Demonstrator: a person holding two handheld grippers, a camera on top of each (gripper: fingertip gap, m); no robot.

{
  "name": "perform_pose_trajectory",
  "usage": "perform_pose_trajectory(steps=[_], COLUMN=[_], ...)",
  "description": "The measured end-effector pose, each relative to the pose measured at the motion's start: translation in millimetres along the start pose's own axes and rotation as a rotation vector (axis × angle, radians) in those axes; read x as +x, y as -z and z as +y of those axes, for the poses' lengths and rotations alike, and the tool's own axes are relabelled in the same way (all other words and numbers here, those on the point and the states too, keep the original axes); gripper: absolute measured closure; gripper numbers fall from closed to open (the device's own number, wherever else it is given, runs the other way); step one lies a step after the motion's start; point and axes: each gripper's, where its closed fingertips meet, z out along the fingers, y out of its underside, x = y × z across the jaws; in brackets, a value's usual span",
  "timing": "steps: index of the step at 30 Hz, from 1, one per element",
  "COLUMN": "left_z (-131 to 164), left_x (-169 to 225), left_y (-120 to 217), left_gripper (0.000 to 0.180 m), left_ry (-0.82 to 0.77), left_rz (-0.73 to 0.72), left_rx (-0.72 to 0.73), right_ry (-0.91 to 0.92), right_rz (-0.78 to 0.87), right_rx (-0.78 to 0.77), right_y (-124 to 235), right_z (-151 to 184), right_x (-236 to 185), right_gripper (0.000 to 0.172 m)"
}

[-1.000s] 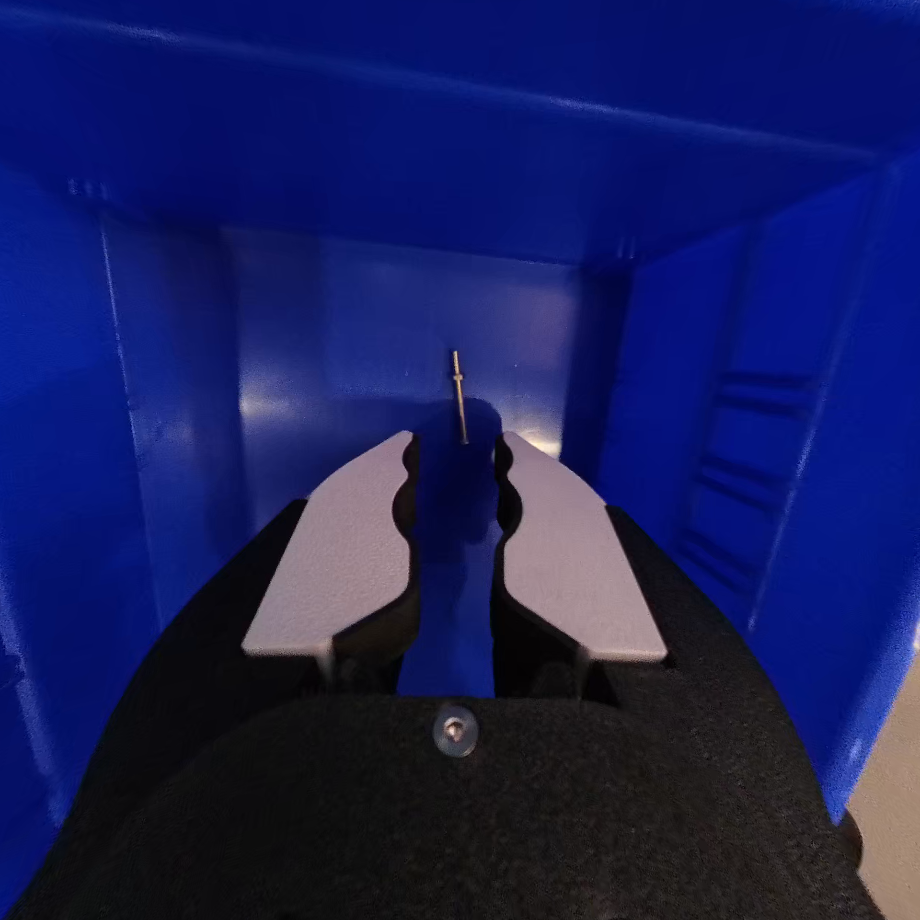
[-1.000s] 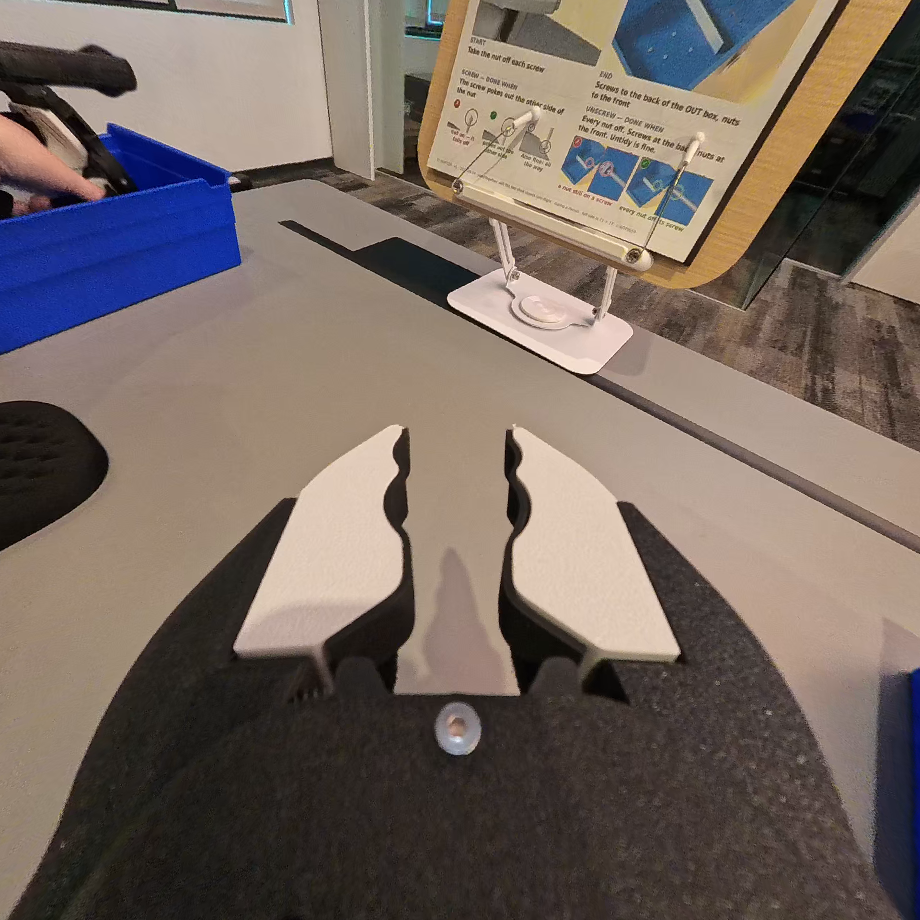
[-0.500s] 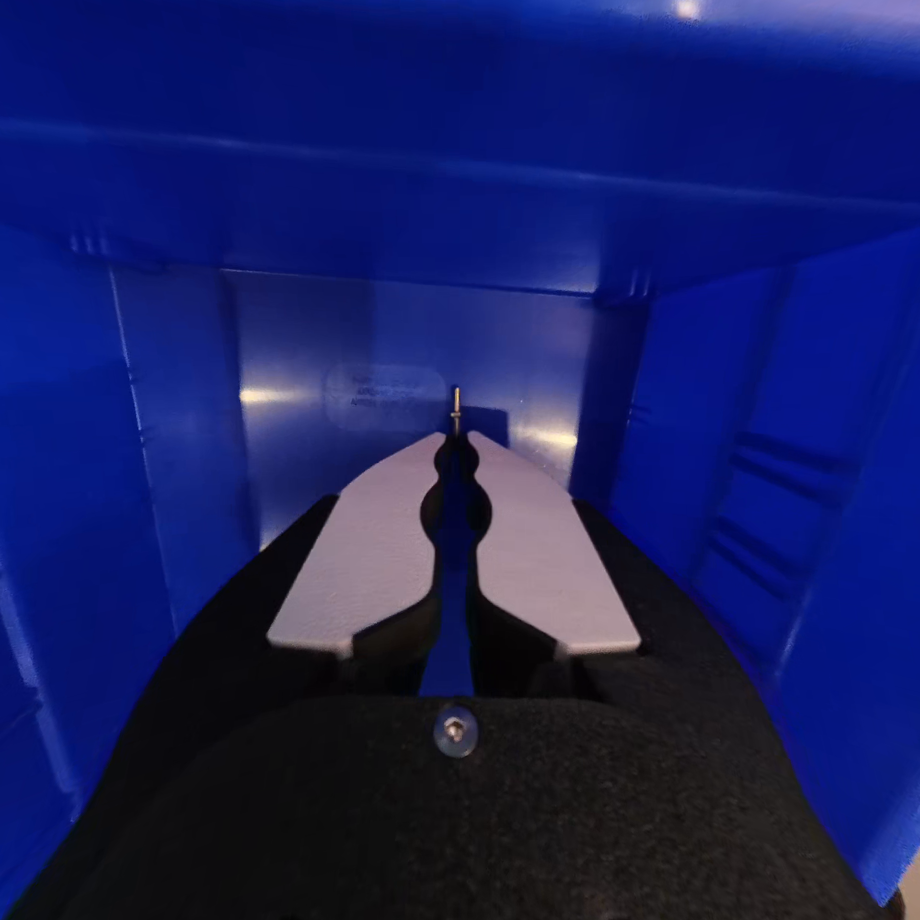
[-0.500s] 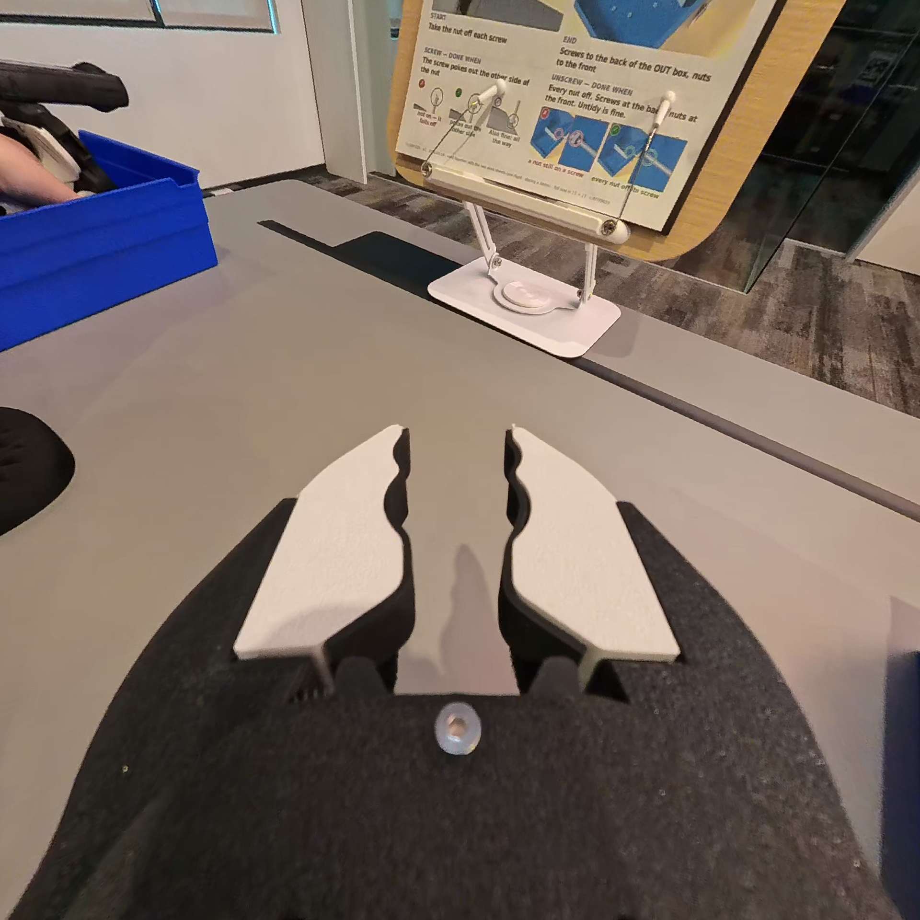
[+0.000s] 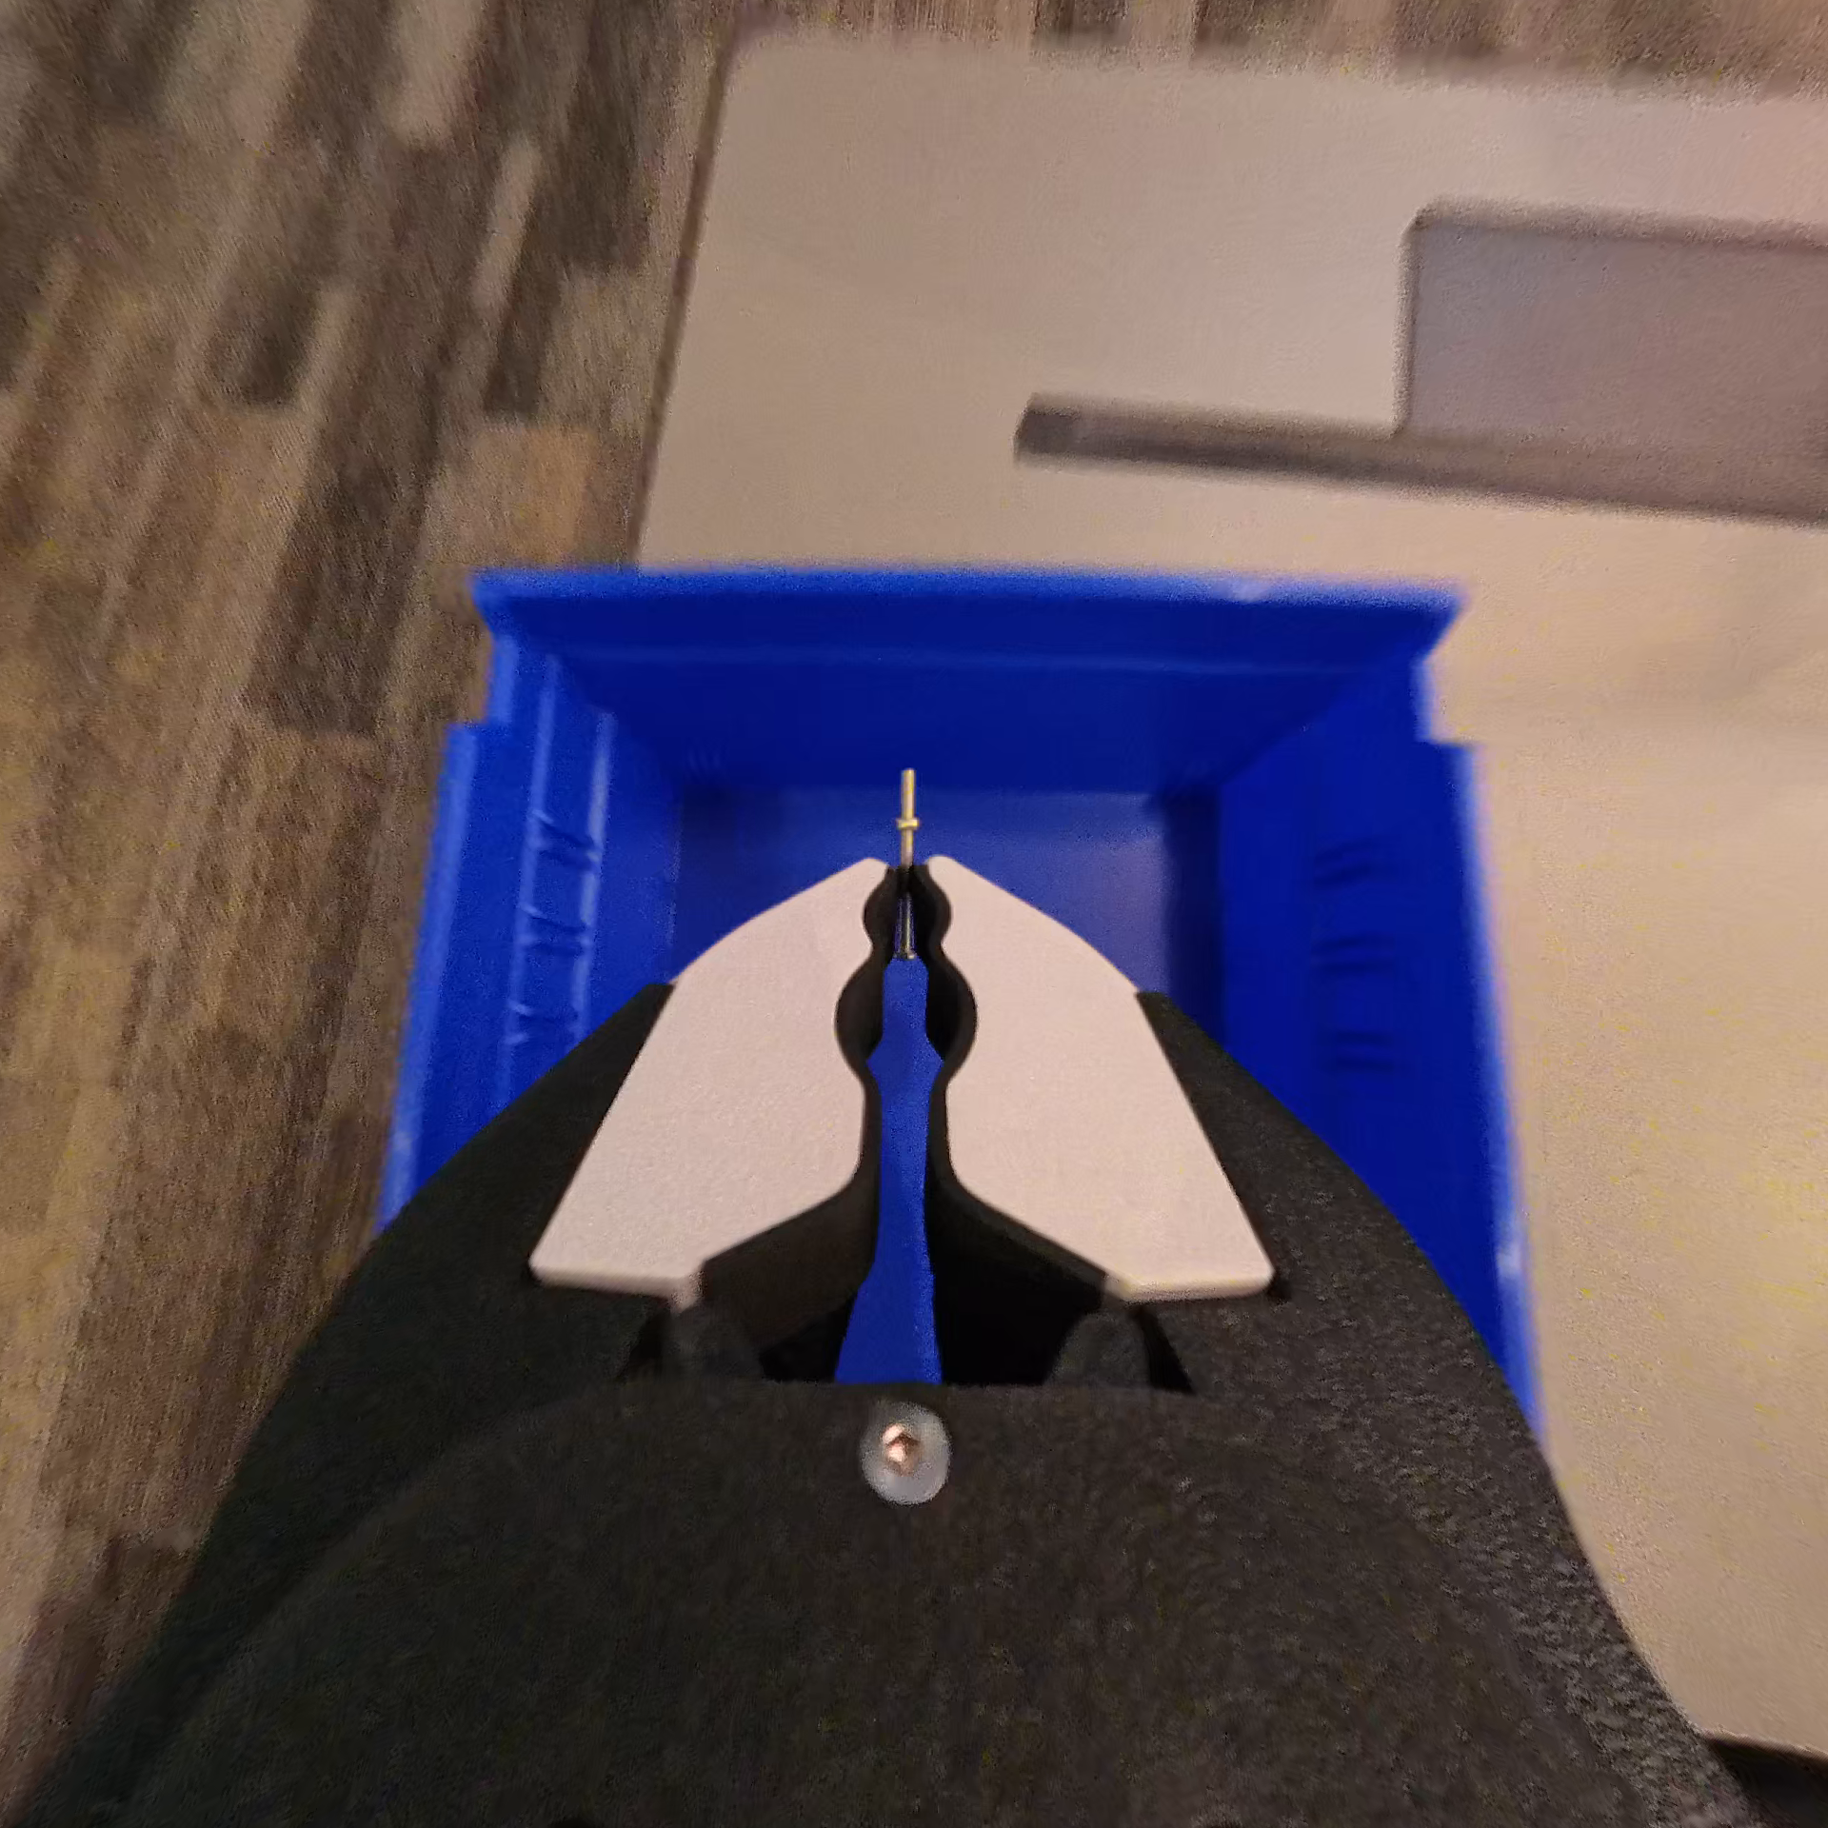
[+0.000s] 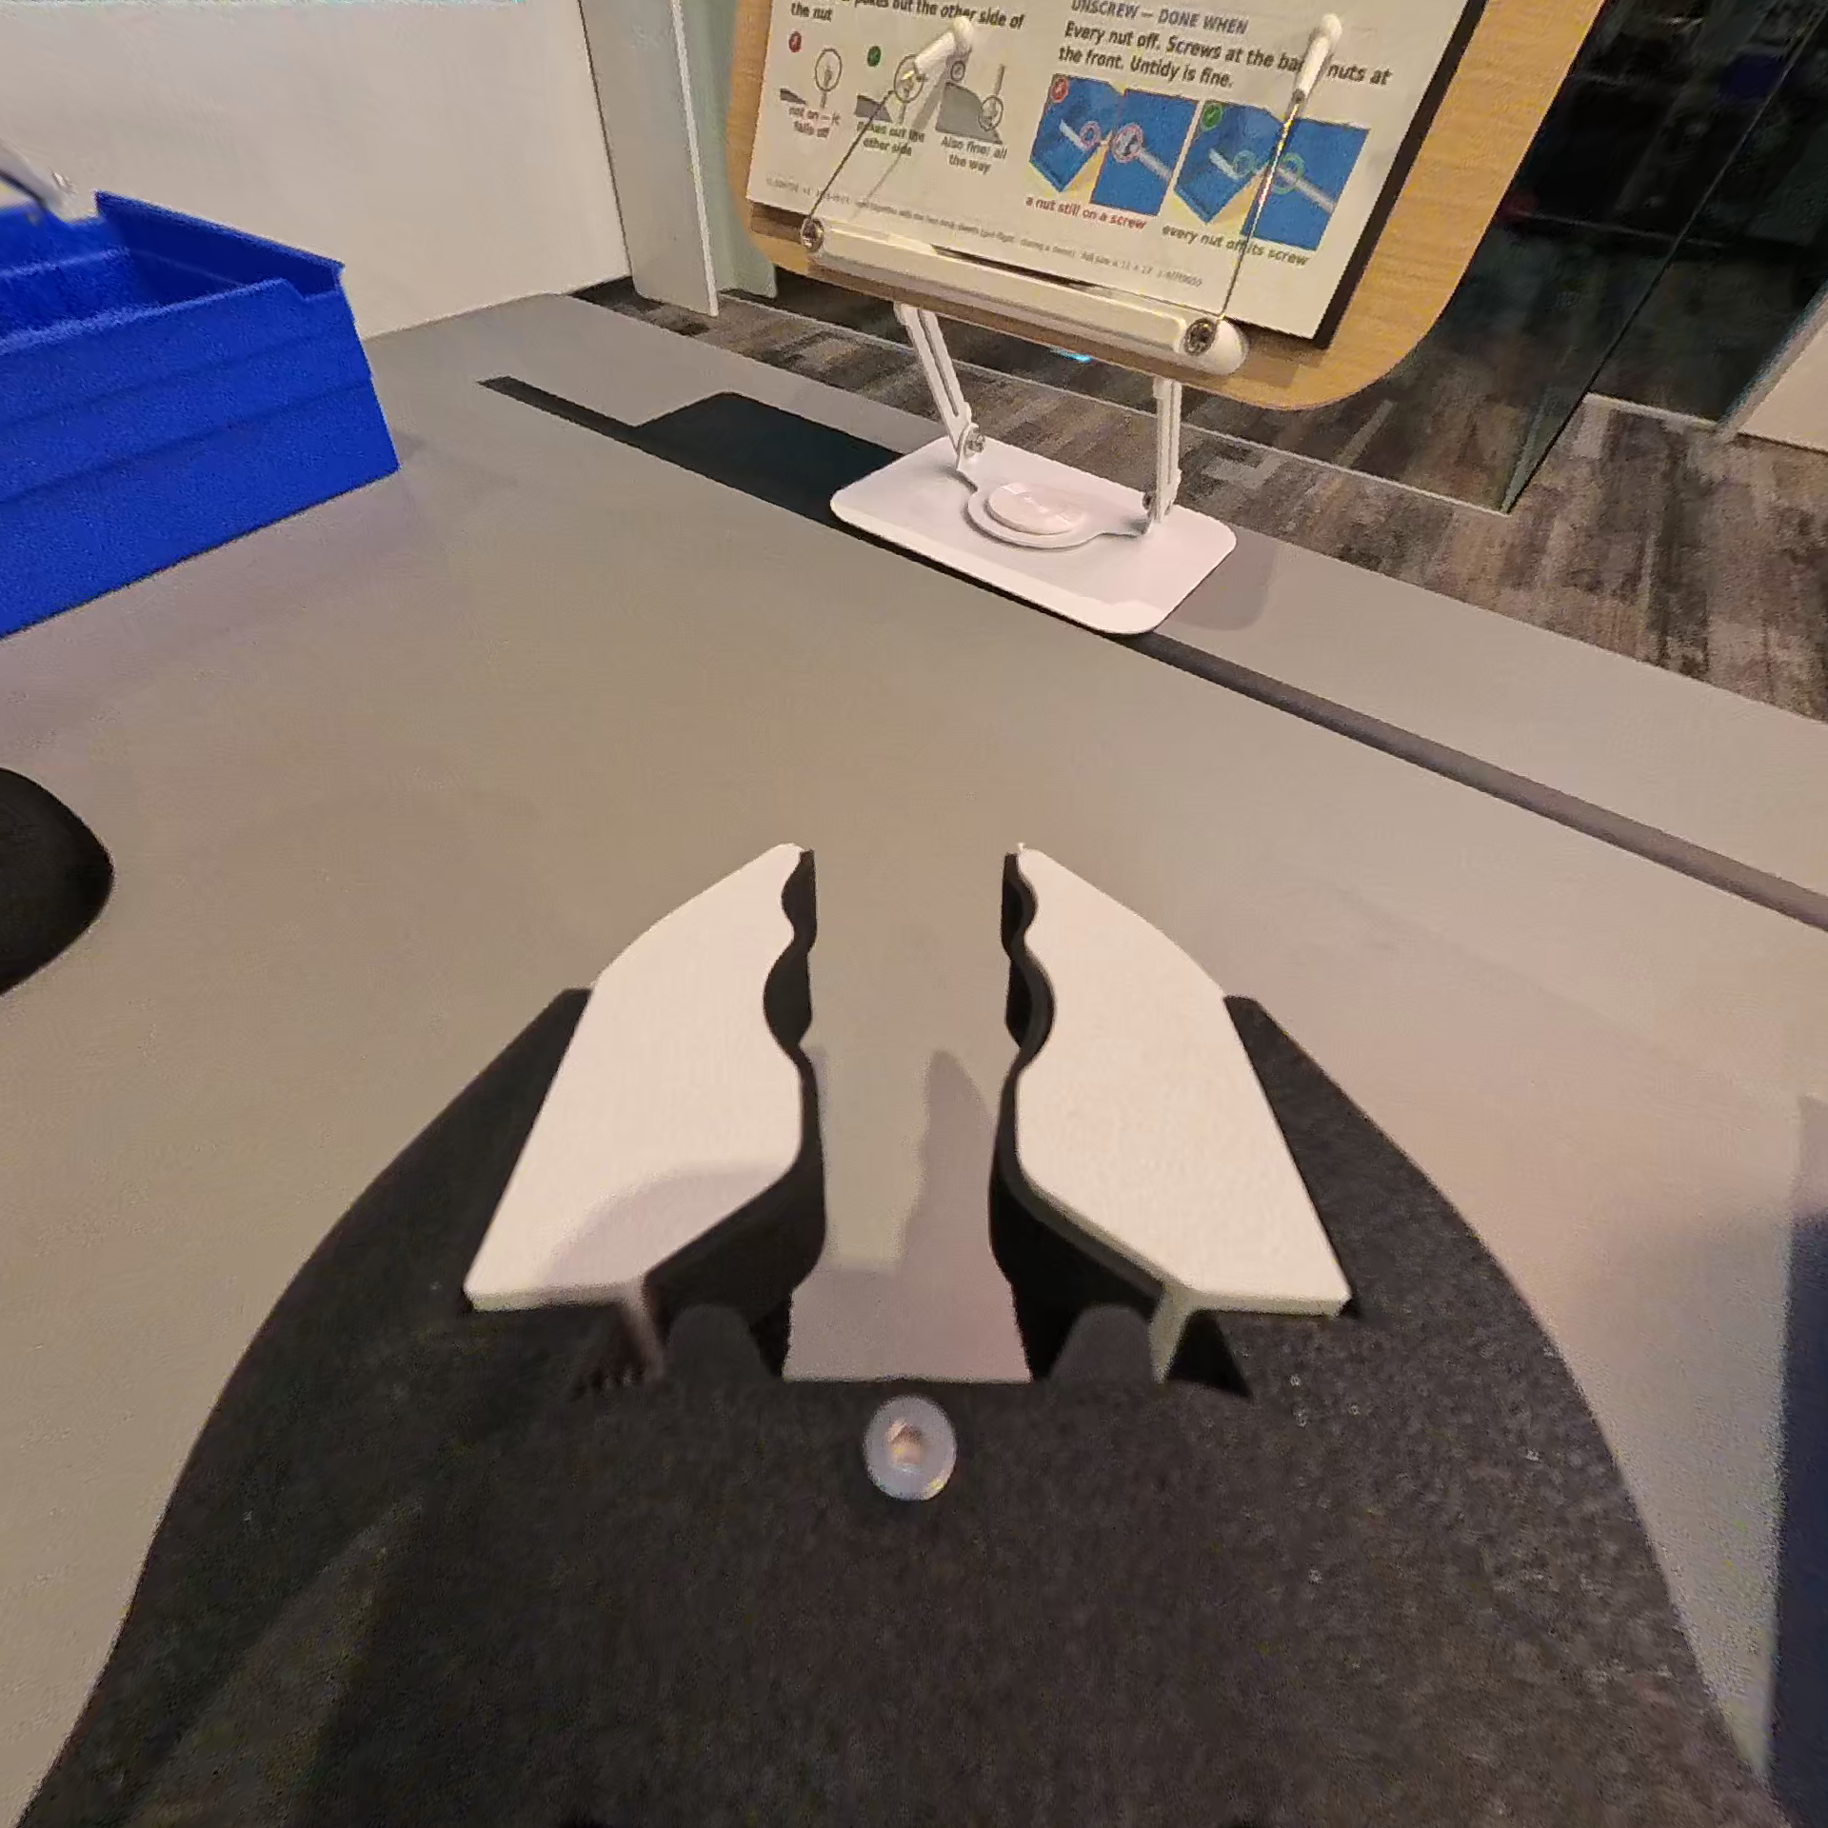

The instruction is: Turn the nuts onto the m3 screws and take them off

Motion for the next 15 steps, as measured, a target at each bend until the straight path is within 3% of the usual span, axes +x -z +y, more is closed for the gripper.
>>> perform_pose_trajectory(steps=[1, 5, 9, 12, 15], left_z=[-15.2, -69.5, -100.1, -99.2, -72.6], left_x=[2.0, 24.9, 71.2, 123.0, 190.2], left_y=[18.1, 94.7, 156.0, 181.2, 186.8], left_gripper=[0.177, 0.178, 0.178, 0.178, 0.178], left_ry=[-0.006, -0.063, -0.120, -0.106, -0.104], left_rz=[0.009, 0.044, 0.106, 0.197, 0.327], left_rx=[0.065, 0.308, 0.498, 0.623, 0.686], right_ry=[-0.008, 0.015, 0.071, 0.076, 0.067], right_rz=[-0.006, -0.009, 0.001, -0.003, -0.037], right_rx=[0.001, -0.008, -0.034, -0.009, 0.031], right_y=[-1.6, -6.2, -10.3, -13.3, -16.5], right_z=[0.0, 0.8, 1.9, -5.0, -9.3], right_x=[-0.9, -6.0, -7.7, -10.9, -20.1], right_gripper=[0.136, 0.137, 0.137, 0.138, 0.139])
